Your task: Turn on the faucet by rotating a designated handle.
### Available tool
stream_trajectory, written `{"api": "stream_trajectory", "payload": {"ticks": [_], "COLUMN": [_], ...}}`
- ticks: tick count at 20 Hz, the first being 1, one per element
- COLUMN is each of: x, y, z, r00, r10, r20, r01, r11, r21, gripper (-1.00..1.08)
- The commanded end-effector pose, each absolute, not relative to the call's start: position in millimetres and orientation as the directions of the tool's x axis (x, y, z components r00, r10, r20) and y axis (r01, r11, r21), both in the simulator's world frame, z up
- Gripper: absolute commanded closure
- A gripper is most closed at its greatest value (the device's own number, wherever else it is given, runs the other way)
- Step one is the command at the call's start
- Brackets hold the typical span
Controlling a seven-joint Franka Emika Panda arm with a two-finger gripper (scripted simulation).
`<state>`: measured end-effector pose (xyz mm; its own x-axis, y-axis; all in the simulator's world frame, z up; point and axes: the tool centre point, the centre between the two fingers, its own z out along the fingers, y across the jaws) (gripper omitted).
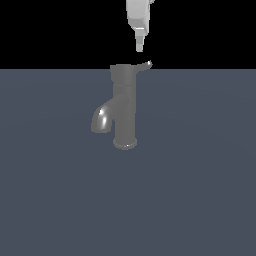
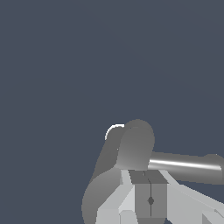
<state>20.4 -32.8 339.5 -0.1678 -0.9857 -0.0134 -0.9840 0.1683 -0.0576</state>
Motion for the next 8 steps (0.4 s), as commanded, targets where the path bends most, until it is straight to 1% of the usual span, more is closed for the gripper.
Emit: {"api": "stream_trajectory", "payload": {"ticks": [1, 8], "x": [23, 35], "y": [-55, -71], "z": [297, 297], "r00": [-0.201, -0.217], "r10": [-0.980, -0.976], "r20": [-0.002, 0.000], "r01": [-0.980, -0.976], "r11": [0.201, 0.217], "r21": [0.002, 0.000], "gripper": [1.08, 1.08]}}
